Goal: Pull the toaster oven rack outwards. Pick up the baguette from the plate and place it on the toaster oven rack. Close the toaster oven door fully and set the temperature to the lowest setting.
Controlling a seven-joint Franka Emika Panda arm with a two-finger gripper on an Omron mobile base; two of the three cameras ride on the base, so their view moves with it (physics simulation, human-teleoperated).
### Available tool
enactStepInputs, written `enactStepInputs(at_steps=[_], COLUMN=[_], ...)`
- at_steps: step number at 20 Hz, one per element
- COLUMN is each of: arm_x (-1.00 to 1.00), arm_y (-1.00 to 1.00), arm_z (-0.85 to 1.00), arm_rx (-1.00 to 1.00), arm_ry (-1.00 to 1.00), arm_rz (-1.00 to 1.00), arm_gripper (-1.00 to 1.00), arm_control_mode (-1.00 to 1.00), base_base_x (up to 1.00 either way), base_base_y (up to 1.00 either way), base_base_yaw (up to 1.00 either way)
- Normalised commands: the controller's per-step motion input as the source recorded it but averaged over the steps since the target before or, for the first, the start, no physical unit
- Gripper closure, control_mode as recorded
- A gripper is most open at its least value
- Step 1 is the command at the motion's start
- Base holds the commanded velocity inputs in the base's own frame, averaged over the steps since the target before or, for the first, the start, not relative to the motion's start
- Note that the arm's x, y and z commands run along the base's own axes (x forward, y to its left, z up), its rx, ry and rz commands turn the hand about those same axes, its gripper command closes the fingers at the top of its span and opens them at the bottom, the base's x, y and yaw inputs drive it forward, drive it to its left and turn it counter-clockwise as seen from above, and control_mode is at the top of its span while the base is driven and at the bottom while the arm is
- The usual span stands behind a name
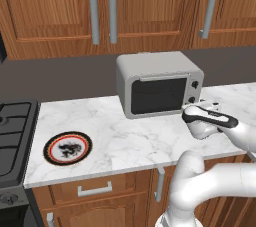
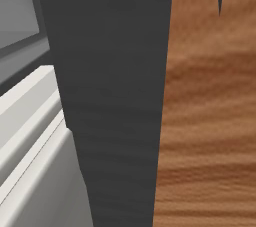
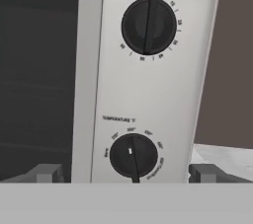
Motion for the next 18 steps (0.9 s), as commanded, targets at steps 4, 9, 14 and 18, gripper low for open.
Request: enactStepInputs(at_steps=[4, 9, 14, 18], arm_x=[0.00, 0.00, 0.00, 0.00], arm_y=[-0.02, -0.10, -0.06, 0.00], arm_z=[0.00, 0.00, 0.00, 0.00], arm_rx=[0.00, 0.00, 0.00, 0.00], arm_ry=[0.00, 0.00, 0.00, 0.00], arm_rz=[-0.01, 0.00, 0.00, 0.00], arm_gripper=[-1.00, -1.00, -1.00, -1.00], arm_control_mode=[-1.00, -1.00, -1.00, -1.00], base_base_x=[0.00, 0.00, 0.00, 0.00], base_base_y=[0.00, 0.00, 0.00, 0.00], base_base_yaw=[0.00, 0.00, 0.00, 0.00])
